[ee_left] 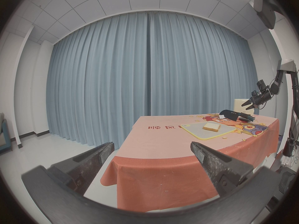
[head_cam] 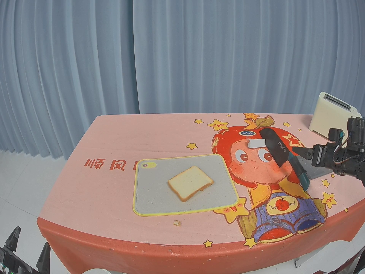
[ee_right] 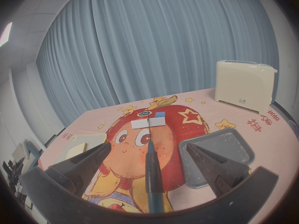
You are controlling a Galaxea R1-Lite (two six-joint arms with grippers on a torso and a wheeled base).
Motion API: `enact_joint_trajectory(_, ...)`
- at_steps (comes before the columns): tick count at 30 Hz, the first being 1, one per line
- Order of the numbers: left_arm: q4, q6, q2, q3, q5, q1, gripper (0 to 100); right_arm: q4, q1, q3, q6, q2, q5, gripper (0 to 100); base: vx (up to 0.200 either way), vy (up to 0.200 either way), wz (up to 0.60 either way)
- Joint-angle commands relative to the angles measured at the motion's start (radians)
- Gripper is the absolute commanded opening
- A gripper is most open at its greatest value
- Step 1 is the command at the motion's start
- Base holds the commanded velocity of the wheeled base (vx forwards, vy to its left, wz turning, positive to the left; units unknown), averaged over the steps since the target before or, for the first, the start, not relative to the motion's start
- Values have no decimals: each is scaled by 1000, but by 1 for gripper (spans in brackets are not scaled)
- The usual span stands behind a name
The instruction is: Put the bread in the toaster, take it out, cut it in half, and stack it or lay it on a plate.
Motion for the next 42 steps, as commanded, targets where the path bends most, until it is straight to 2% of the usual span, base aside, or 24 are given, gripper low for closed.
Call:
enact_joint_trajectory(1,0,0,1,16,-1,0,100,-35,-1,31,-6,68,28,100,0,0,0)
enact_joint_trajectory(4,0,0,1,16,-1,0,100,-88,-3,42,-6,110,57,100,0,0,0)
enact_joint_trajectory(25,0,0,1,16,0,0,100,-121,14,86,-19,134,59,100,0,0,0)
enact_joint_trajectory(42,0,0,1,16,0,0,100,-121,20,86,-19,156,57,100,0,0,0)
